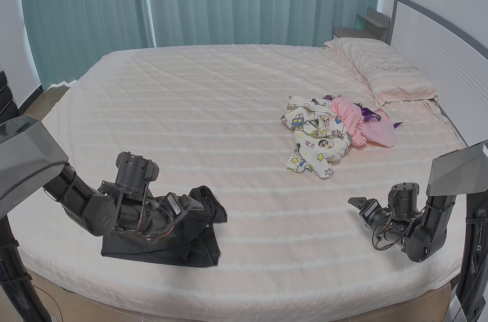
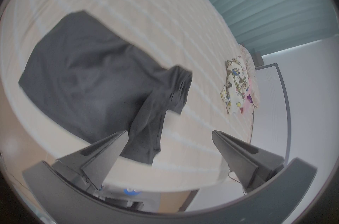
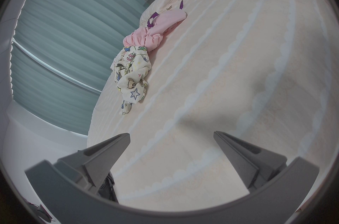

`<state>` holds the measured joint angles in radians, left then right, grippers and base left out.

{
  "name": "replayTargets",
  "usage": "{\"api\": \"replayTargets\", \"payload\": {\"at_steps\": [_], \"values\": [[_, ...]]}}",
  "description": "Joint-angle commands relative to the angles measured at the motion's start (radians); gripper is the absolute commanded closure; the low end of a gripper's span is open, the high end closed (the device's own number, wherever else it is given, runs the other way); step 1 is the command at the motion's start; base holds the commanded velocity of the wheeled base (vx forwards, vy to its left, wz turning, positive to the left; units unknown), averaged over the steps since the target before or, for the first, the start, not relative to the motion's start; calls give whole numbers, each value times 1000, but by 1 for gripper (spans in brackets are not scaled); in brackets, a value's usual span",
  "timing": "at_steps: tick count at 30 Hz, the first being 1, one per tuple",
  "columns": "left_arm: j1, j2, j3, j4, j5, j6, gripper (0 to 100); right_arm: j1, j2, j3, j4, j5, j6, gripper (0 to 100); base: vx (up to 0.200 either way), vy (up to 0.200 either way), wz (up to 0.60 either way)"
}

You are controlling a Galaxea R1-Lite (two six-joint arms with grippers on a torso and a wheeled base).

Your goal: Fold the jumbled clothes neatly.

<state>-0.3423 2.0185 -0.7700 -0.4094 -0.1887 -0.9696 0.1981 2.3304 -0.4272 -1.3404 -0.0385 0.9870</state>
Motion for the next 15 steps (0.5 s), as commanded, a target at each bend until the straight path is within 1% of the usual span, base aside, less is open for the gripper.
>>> {"api": "replayTargets", "payload": {"at_steps": [1, 3, 4, 6, 9, 12, 13, 15], "values": [[8, -90, 115, -28, -57, -64, 0, 3, 3, 4, -26, -1, 10, 0, -200, 0, 0], [11, -109, 159, -63, -83, -106, 0, 4, 9, 18, -59, -1, 10, 0, 0, 0, 0], [16, -112, 184, -89, -103, -110, 0, 6, 21, 30, -74, -1, 9, 0, 0, 0, 0], [23, -113, 219, -140, -117, -110, 0, 21, 37, 42, -105, -6, 7, 0, 0, 0, 0], [52, -109, 238, -197, -118, -112, 0, 27, 60, 53, -140, -9, 2, 0, 0, 0, 0], [66, -104, 229, -207, -97, -121, 0, 32, 61, 53, -140, -8, 2, 0, 0, 0, 0], [66, -113, 225, -207, -83, -139, 0, 32, 63, 53, -141, -8, 2, 0, 0, 0, 0], [65, -115, 224, -209, -81, -159, 0, 32, 69, 51, -141, -9, 2, 0, 0, 0, 0]]}}
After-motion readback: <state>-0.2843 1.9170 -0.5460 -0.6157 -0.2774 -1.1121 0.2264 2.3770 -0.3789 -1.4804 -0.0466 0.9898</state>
